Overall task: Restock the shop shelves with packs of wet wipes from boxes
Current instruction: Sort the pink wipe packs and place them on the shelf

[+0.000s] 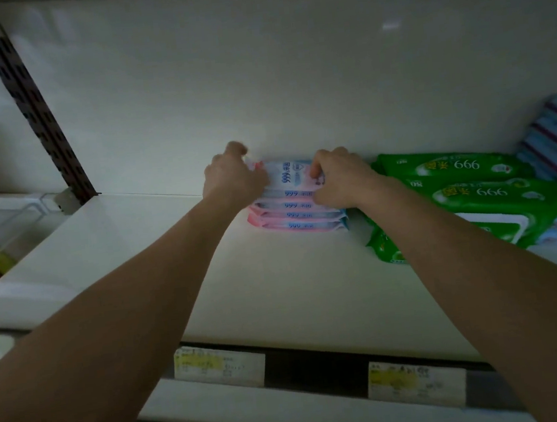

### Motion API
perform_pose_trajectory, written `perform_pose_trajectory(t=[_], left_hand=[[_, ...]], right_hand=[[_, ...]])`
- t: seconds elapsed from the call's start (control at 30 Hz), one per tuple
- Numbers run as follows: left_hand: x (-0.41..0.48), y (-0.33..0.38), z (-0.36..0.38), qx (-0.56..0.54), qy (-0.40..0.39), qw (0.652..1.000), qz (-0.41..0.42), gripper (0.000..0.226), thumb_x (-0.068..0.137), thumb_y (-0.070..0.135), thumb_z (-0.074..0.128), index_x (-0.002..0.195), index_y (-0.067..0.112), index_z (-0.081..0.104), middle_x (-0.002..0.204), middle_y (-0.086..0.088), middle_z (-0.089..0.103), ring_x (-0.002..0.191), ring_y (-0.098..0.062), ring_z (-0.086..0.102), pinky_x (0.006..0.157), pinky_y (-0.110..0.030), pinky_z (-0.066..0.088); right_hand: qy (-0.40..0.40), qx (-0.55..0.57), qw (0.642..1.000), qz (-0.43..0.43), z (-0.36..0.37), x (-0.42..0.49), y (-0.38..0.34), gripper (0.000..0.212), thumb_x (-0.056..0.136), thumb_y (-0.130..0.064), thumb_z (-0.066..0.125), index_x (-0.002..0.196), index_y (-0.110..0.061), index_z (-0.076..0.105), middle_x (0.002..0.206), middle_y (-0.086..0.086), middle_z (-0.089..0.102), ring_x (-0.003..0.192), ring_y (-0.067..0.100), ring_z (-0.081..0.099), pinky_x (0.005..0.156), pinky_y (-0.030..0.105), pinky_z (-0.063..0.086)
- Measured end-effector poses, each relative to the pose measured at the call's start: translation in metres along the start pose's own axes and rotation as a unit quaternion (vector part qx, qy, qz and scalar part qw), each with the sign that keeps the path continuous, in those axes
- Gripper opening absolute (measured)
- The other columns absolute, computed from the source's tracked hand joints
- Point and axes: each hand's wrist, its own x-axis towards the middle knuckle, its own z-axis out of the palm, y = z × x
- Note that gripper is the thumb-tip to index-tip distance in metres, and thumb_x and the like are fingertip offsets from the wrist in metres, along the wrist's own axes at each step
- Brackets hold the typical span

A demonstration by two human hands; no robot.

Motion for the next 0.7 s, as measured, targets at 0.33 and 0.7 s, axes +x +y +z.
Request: perform_pose_trajectory(t=[0.33, 0.7], left_hand=[[-0.011, 0.004, 0.018, 0.323, -0.039, 0.919, 0.224, 0.06, 0.09, 0.022, 0.056, 0.145, 0.031, 0.035, 0.135, -0.005, 0.044, 0.121, -0.026, 0.042, 0.098, -0.043, 0.036], [-0.017, 0.004, 0.028, 0.361, -0.015, 0.912, 0.194, 0.064, 0.091, 0.024, 0.056, 0.148, 0.032, 0.027, 0.136, -0.009, 0.041, 0.124, -0.029, 0.039, 0.101, -0.045, 0.035]], right_hand=[[0.046, -0.075, 0.994, -0.059, 0.011, -0.006, 0.003, 0.043, 0.085, -0.005, 0.059, 0.124, -0.008, 0.042, 0.124, 0.017, 0.046, 0.114, 0.034, 0.048, 0.087, 0.038, 0.045], [0.054, -0.108, 0.992, -0.038, 0.013, -0.007, -0.007, 0.045, 0.087, -0.008, 0.062, 0.126, -0.008, 0.039, 0.124, 0.017, 0.046, 0.114, 0.034, 0.048, 0.084, 0.04, 0.044]])
